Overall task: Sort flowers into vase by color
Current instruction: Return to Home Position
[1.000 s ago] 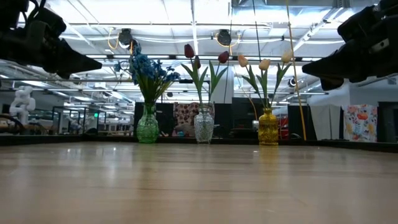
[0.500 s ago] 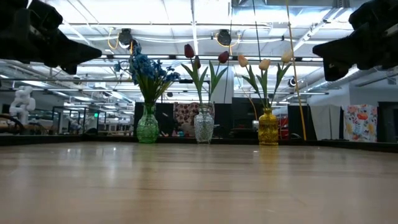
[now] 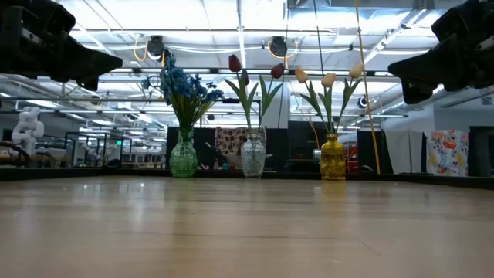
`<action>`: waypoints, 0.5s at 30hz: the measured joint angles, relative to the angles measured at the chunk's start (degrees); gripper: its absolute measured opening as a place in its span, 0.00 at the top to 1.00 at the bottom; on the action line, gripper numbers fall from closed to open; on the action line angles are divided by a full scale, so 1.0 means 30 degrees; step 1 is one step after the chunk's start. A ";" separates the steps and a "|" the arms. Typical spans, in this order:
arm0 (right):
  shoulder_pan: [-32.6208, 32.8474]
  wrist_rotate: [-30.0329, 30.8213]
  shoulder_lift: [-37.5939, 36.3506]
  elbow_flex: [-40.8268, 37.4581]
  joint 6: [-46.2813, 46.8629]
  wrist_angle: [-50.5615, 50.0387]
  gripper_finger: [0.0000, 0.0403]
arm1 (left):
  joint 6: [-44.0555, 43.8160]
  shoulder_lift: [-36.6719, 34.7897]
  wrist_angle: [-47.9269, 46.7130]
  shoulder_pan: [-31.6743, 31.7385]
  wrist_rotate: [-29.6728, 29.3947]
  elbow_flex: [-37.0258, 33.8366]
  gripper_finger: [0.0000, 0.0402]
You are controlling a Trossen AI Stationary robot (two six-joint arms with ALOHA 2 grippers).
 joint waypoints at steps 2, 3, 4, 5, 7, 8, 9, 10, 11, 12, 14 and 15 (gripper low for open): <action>0.0000 0.0218 -0.0400 0.0000 -0.0095 -0.0248 1.00 | 0.0063 0.0000 -0.0010 0.0000 0.0009 0.0000 1.00; 0.0000 0.0489 -0.0634 0.0000 -0.0117 -0.0508 1.00 | 0.0135 0.0000 -0.0010 0.0000 0.0017 0.0000 1.00; 0.0000 0.0642 -0.0890 0.0000 -0.0123 -0.0780 1.00 | 0.0167 0.0000 -0.0017 0.0000 0.0017 0.0000 1.00; 0.0000 0.0659 -0.1180 0.0000 -0.0143 -0.1023 1.00 | 0.0209 0.0000 -0.0023 0.0000 0.0017 0.0000 1.00; 0.0000 0.0640 -0.1779 0.0000 -0.0130 -0.1449 1.00 | 0.0311 0.0000 -0.0051 0.0000 0.0245 0.0000 1.00; 0.0000 0.0613 -0.2084 0.0000 -0.0129 -0.1758 1.00 | 0.0328 0.0000 -0.0066 0.0000 0.0401 0.0000 1.00; 0.0000 0.0600 -0.2387 0.0000 -0.0130 -0.2048 1.00 | 0.0328 0.0000 -0.0076 0.0000 0.0489 0.0000 1.00; 0.0000 0.0594 -0.2678 0.0000 -0.0136 -0.2307 1.00 | 0.0328 0.0000 -0.0076 0.0000 0.0529 0.0000 1.00; 0.0000 0.0594 -0.2968 0.0000 -0.0140 -0.2578 1.00 | 0.0328 0.0000 -0.0070 0.0000 0.0545 -0.0008 1.00; 0.0000 0.0594 -0.3269 0.0000 -0.0147 -0.2821 1.00 | 0.0328 0.0000 0.0064 0.0000 0.0555 -0.0064 1.00; 0.0000 0.0594 -0.3847 0.0000 -0.0151 -0.3274 1.00 | 0.0477 0.0000 0.0884 0.0002 0.0689 -0.0371 1.00; 0.0000 0.0594 -0.4142 0.0000 -0.0148 -0.3552 1.00 | 0.0657 -0.0002 0.1246 0.0000 0.0808 -0.0531 1.00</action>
